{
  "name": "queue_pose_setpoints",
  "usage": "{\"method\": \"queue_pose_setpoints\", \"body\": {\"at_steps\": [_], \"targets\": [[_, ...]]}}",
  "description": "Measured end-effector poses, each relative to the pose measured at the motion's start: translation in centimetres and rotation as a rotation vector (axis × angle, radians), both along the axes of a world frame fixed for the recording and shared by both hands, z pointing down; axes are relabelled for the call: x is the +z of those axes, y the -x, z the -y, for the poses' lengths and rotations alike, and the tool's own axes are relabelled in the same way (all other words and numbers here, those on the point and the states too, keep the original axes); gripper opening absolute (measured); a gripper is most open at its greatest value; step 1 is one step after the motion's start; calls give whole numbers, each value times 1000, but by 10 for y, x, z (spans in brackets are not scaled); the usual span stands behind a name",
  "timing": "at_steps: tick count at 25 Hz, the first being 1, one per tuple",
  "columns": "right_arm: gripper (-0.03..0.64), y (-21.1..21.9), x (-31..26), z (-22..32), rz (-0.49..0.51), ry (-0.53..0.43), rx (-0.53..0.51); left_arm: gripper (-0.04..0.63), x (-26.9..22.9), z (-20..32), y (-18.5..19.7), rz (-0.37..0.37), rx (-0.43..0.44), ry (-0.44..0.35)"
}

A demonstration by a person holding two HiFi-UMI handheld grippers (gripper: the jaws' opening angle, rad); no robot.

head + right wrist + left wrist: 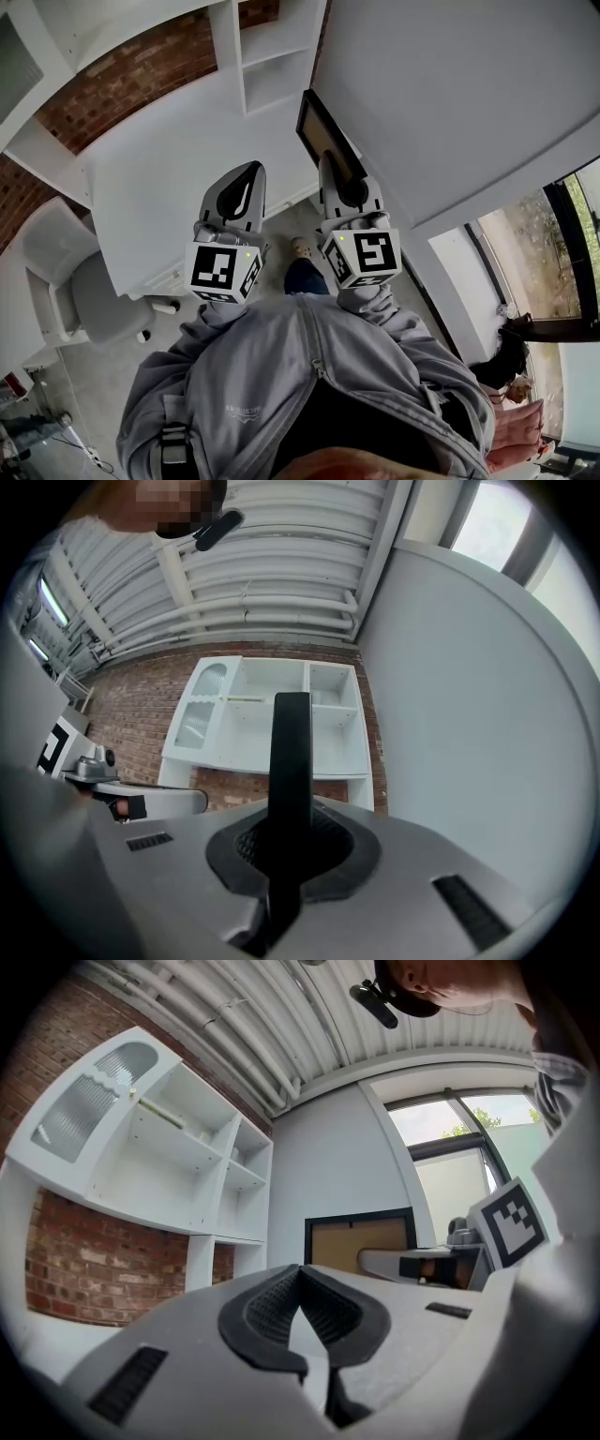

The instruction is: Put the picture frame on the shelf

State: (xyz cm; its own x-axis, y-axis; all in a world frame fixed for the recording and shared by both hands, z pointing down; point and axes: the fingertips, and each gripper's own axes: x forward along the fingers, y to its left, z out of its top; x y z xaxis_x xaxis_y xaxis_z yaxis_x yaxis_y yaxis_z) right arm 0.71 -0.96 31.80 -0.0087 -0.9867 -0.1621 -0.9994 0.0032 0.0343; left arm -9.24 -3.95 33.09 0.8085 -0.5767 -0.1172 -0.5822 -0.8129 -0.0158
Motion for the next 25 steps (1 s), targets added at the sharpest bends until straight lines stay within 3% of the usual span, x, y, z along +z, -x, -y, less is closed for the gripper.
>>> {"method": "queue_pose_setpoints", "body": {"at_steps": [6, 25], "targets": [[34, -18, 1, 45, 6, -4, -38, 8, 1, 40, -15, 4, -39, 5], [34, -126, -13, 213, -5, 7, -180, 8, -12, 188, -127, -3, -160, 18]]}}
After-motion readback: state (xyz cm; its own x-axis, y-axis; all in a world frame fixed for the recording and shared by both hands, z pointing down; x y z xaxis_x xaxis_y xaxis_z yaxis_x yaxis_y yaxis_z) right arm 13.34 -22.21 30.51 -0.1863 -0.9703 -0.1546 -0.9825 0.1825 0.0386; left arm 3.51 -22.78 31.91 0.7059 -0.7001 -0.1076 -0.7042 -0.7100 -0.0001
